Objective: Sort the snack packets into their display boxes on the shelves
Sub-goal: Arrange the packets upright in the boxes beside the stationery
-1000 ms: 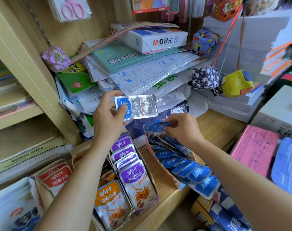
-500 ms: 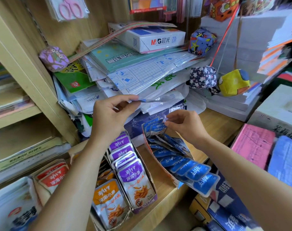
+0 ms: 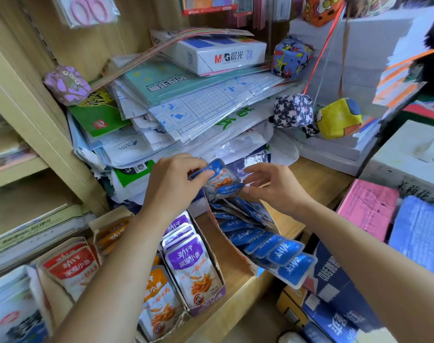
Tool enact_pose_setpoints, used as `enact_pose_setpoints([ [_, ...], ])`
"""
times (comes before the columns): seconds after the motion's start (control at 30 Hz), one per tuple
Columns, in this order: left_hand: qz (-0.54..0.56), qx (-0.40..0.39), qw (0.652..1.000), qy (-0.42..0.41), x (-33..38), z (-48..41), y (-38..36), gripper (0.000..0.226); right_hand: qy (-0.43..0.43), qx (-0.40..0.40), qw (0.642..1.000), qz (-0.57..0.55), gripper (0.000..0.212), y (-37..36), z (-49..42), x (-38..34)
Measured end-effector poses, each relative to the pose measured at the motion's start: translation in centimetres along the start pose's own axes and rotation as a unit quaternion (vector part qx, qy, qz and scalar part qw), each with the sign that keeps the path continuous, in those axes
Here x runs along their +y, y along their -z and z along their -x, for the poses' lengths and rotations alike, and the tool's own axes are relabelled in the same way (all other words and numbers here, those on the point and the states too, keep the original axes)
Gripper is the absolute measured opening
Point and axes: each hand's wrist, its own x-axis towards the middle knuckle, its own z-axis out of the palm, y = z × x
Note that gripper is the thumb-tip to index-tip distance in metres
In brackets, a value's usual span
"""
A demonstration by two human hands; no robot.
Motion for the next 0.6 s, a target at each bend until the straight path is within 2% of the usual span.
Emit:
enact_pose_setpoints([
  [0.03,-0.017,-0.006,1.0,-0.011,0.0,0.0,-0.3,0.009,-0.006,-0.008,1.0,0.007,0.046,0.1,0.2,-0.2],
  [0.13,-0.037,-0.037,0.999,-0.008,-0.1,0.2,-1.3,0.007,0.004,-0.016,0.999,0.05,0.045,0.9,1.2,-1.2],
  [0.27,-0.07,-0.05,0.996,0.031,0.6,0.9,-2.6,0.02,0.02,-0.131,0.972,0.195,0.053,1.4,2.4,-2.0],
  [0.33,-0.085,-0.056,0.994,0.04,0.7,1.1,-3.1,0.019,0.025,-0.155,0.956,0.248,0.05,1.3,2.7,-1.7],
  [0.43,-0.064,-0.08,0.994,0.045,0.4,1.3,-3.2,0.008,0.053,-0.125,0.962,0.238,0.029,1.5,2.5,-1.3],
  [0.47,-0.048,-0.079,0.995,0.042,0.3,1.3,-3.0,0.01,0.059,-0.102,0.967,0.227,0.022,1.7,2.4,-1.1],
  [0.6,-0.006,-0.038,0.999,-0.016,0.8,1.8,-2.2,0.012,0.063,-0.057,0.978,0.189,0.013,2.1,2.0,-0.8],
])
